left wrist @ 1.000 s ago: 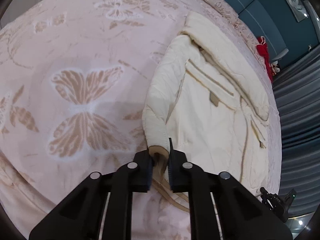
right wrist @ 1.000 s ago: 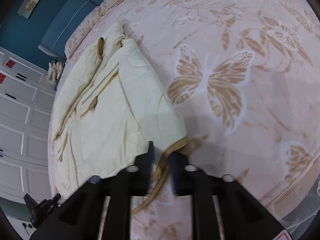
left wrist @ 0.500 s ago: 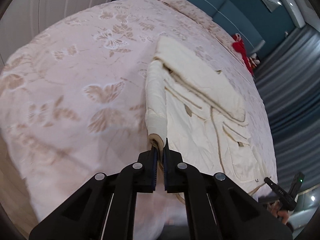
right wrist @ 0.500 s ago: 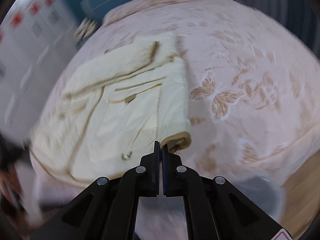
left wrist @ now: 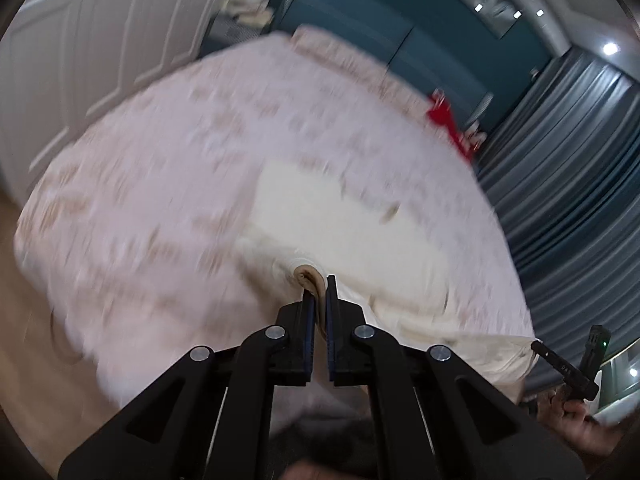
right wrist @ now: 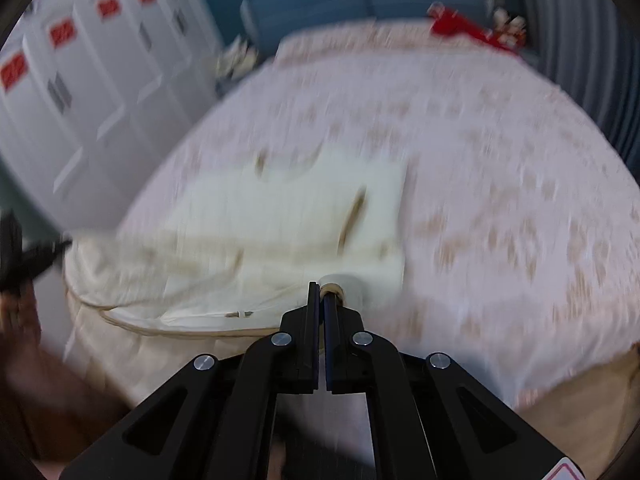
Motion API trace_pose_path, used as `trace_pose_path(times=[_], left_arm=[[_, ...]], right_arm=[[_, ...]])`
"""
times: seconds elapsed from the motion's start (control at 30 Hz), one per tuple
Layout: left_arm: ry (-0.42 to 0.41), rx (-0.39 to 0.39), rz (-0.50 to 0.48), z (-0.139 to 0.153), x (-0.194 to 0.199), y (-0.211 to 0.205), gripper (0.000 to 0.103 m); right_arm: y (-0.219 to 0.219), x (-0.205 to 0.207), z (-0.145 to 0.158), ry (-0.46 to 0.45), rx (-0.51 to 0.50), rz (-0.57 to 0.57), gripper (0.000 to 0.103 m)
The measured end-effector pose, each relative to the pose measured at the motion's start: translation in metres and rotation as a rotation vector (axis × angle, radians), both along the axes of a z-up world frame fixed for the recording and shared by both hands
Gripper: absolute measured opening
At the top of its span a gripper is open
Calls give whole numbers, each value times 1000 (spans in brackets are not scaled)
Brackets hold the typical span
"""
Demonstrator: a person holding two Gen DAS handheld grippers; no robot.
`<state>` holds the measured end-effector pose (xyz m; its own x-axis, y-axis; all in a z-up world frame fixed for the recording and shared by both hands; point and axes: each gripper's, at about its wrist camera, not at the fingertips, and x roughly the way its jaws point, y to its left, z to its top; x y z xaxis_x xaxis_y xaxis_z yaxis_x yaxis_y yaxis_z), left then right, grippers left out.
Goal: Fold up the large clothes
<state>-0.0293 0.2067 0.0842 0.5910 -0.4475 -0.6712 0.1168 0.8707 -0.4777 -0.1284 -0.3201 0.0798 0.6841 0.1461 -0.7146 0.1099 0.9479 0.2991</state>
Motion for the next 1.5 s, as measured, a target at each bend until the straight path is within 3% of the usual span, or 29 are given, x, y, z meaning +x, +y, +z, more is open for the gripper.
trace_pose_path(times=[0.13,0.27,0.4,0.67,0.9,0.93,1.0,1.03,1.07,1.1,1.13,1.23,1.3,1.37,1.5], left_arm=[[-87,-1,29,8,58,-14,4],[-92,22,72,0,113,-30,4],[-97,132,102,-21,165,-57,5],[22,223,141,-87,238,-79,5],[91,237,169,-126,259,-84,11],[92,235,176,-128,260,-83,13],[58,243,226,-119,255,-76,32],[25,261,275,-112,250,-73,69],[-41,277,357,-101,242,-65,88],[-99,263,403,-91,234,-57,88],[-106,242,402,-87,232,-53,88],[-49,183,360,-85,227,-42,86],[-40,193,311,-90,218,-43,86],[-1,230,252,-107,208,-50,86],[72,233,219,-137,197,-55,85]], right_arm=[[-12,49,-4,-103,41,-86,1],[-19,99,-20,-127,75,-171,1],[-30,145,-46,-109,96,-247,1],[-29,201,-98,-32,92,-334,1],[-25,212,-114,-28,102,-363,5],[-26,210,-111,-43,113,-360,6],[-29,200,-103,-97,168,-359,6],[-30,195,-101,-121,191,-359,7],[-31,189,-99,-145,209,-359,8],[-31,184,-97,-158,215,-357,8],[-31,181,-97,-158,211,-355,8],[-25,167,-95,-174,184,-334,13],[-20,159,-94,-192,168,-319,25],[-20,151,-90,-219,153,-342,50],[-23,135,-58,-317,157,-366,50]])
